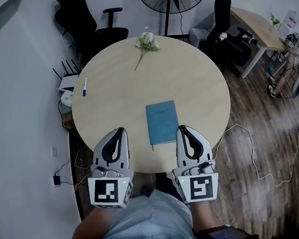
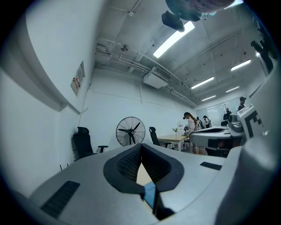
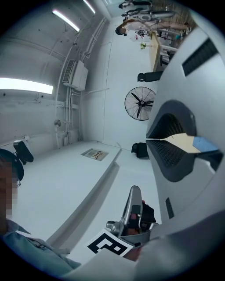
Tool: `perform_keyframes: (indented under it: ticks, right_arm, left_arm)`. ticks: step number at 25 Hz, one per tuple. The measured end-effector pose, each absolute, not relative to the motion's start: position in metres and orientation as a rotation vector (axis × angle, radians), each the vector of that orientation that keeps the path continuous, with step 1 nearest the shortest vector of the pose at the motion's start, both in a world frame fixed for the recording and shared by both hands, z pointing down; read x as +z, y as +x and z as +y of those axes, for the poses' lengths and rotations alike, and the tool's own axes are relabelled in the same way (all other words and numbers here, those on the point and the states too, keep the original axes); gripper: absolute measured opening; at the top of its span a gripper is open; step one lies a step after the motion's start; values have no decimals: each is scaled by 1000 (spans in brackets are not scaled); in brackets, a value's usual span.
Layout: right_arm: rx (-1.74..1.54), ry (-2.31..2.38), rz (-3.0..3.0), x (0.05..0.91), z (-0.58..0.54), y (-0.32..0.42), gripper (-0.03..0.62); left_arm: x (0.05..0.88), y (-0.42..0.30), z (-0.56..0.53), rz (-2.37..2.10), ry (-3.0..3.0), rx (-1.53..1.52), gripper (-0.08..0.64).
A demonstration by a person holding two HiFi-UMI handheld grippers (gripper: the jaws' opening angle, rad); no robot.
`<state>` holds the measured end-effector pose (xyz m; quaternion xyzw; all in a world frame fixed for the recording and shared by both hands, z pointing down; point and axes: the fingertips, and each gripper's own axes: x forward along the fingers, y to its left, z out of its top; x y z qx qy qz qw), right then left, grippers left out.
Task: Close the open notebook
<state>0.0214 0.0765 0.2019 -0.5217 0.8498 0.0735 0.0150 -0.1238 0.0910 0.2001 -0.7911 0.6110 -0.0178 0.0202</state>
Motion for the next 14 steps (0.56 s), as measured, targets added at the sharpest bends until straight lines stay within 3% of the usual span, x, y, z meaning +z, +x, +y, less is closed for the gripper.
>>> perform_keyframes:
  ticks: [14]
  right_arm:
    - [247, -1634, 2635, 201, 77, 25, 49]
  left_arm:
    - [204, -117, 90, 1869, -2469, -60, 20]
